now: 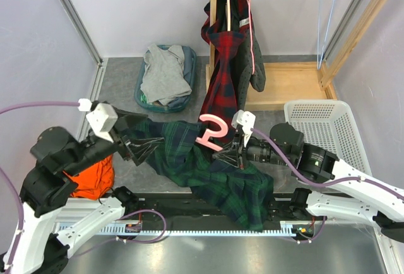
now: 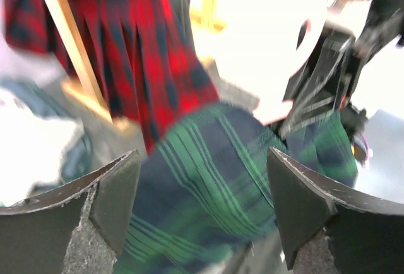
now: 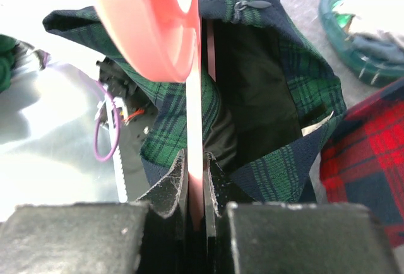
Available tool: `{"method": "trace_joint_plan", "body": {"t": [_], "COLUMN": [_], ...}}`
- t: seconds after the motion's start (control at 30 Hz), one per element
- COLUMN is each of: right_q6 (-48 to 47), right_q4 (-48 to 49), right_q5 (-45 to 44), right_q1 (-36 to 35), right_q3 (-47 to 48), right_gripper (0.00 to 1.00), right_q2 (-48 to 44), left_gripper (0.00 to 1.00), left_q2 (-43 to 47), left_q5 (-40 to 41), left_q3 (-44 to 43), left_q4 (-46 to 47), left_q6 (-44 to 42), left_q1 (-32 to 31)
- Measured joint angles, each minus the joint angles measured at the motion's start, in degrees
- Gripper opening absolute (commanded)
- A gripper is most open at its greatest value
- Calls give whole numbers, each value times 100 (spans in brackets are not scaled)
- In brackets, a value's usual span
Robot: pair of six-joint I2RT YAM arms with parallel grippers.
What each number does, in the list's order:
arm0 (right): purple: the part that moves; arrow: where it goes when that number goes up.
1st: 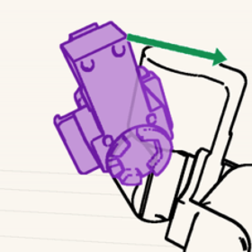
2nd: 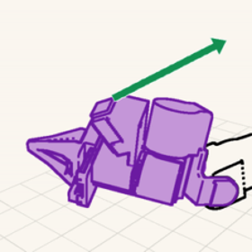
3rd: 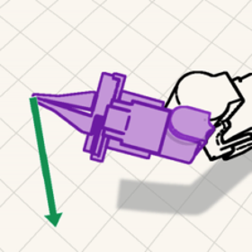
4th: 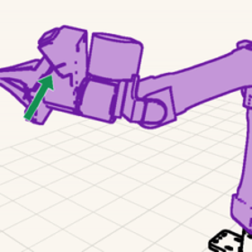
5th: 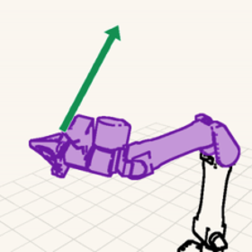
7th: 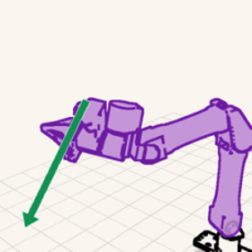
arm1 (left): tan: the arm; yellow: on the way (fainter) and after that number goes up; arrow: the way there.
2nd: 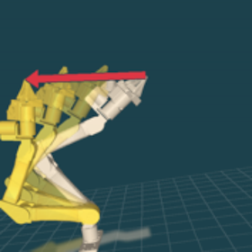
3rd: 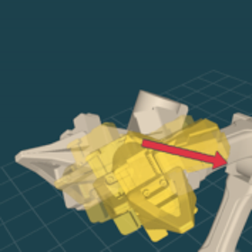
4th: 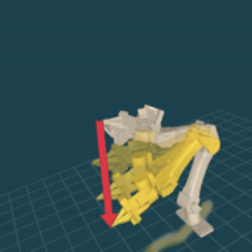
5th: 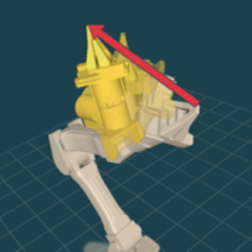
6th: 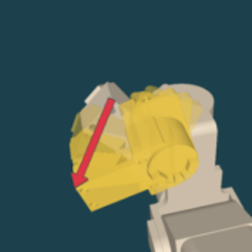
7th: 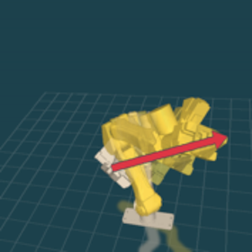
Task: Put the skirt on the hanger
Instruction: Hang the skirt on the hanger.
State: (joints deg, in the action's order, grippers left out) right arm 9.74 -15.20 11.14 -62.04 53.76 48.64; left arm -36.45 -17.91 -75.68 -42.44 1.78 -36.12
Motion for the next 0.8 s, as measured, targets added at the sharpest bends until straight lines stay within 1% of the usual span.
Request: {"method": "trace_joint_plan", "body": {"t": [0.13, 0.2, 0.3, 0.37, 0.47, 0.63, 0.7, 0.8], "right_q6": [-42, -70, -127, -175, -256, -372, -415, -461], "right_q4": [-479, -730, -1036, -1200, -1416, -1727, -1888, -2000], "right_q5": [258, 426, 682, 852, 1080, 1290, 1311, 1318], "right_q1": [0, 0, 0, 0, 0, 2, 0, 0], "right_q3": [129, 210, 334, 407, 505, 632, 632, 632], "right_gripper": [0, 0, 0, 0, 0, 0, 0, 0], "right_q2": [-59, -55, -46, -31, -9, 26, 48, 55], "left_gripper": [91, 91, 90, 90, 95, 94, 93, 94], "left_q2": [160, 70, -264, -581, -1080, -1928, -2094, -2024], "left_q5": [-245, -586, -1340, -1788, -2341, -3042, -3209, -3390], "left_q3": [83, 103, 109, 122, 236, 538, 629, 750], "left_q4": [407, 437, 402, 315, 90, -538, -702, -859], "left_q6": [-216, -376, -621, -750, -922, -1152, -1220, -1316], "left_q1": [0, 0, 0, 0, 0, -96, -168, -214]}}
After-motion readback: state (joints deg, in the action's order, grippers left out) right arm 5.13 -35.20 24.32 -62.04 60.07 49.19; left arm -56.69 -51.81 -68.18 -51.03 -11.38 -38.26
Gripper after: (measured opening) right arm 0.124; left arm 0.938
